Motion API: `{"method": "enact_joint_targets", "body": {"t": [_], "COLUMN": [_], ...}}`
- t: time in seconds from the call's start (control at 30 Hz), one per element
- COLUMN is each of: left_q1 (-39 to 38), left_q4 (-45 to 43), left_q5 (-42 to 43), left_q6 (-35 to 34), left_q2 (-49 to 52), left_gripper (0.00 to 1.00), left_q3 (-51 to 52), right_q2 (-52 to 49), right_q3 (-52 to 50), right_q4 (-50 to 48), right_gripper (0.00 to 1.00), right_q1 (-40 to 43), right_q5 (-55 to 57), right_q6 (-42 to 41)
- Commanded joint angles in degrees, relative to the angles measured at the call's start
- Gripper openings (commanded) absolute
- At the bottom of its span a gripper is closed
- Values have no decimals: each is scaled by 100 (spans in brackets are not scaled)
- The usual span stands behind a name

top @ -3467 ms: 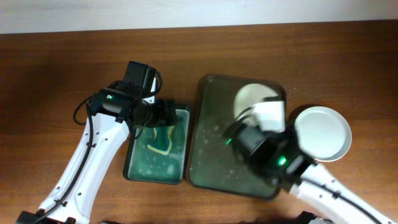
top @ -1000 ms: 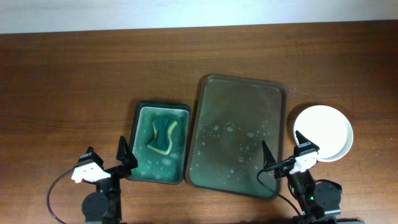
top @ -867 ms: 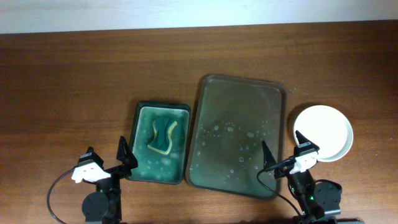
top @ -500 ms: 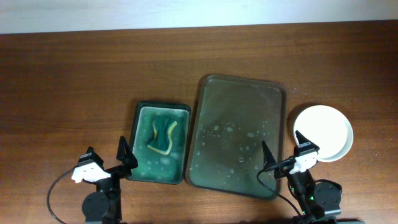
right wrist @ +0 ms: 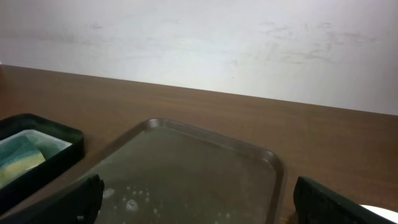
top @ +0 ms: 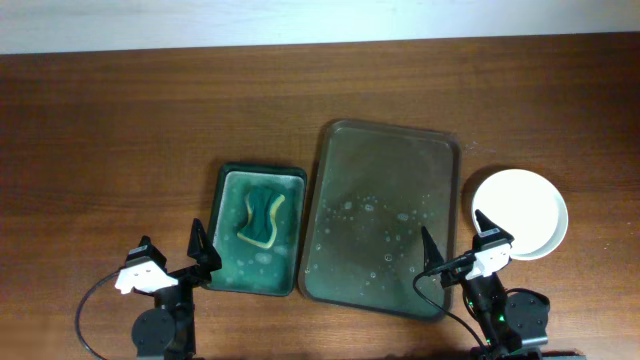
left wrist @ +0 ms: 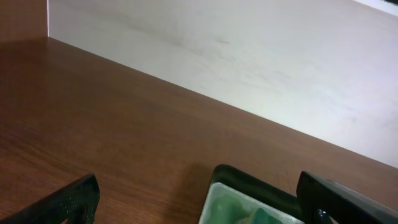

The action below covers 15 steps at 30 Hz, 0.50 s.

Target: Clean dirty plates on tray and stack at the side

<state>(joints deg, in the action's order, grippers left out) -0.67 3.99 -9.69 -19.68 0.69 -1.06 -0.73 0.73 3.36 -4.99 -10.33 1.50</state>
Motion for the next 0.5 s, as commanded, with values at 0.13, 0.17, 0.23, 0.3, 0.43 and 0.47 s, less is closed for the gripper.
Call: {"method": "enact_joint_targets", "body": {"t": [0.13,0.17,0.23,0.3,0.43,0.47], "left_q1": [9,9,9,9,9,9], "left_q4": [-28,-28,-28,-28,-28,-28], "left_q5": [44,44,44,44,44,44], "left_q6": [7,7,7,7,7,7], "left_q2": [-39,-39,-39,-39,-39,-39], "left_gripper": [99,99,99,99,99,99], "left_q3": [57,57,57,57,57,57], "right_q2": [37,37,37,37,37,37], "right_q3": [-42,-42,-42,-42,-42,-42], "right_q4": [22,22,20,22,22,20], "right_gripper": [98,99,98,98,98,98], "right_q1": [-24,-24,-24,-24,-24,-24], "right_q5": [50,50,50,50,50,50], "right_q6": [-22,-22,-22,-22,-22,-22]}}
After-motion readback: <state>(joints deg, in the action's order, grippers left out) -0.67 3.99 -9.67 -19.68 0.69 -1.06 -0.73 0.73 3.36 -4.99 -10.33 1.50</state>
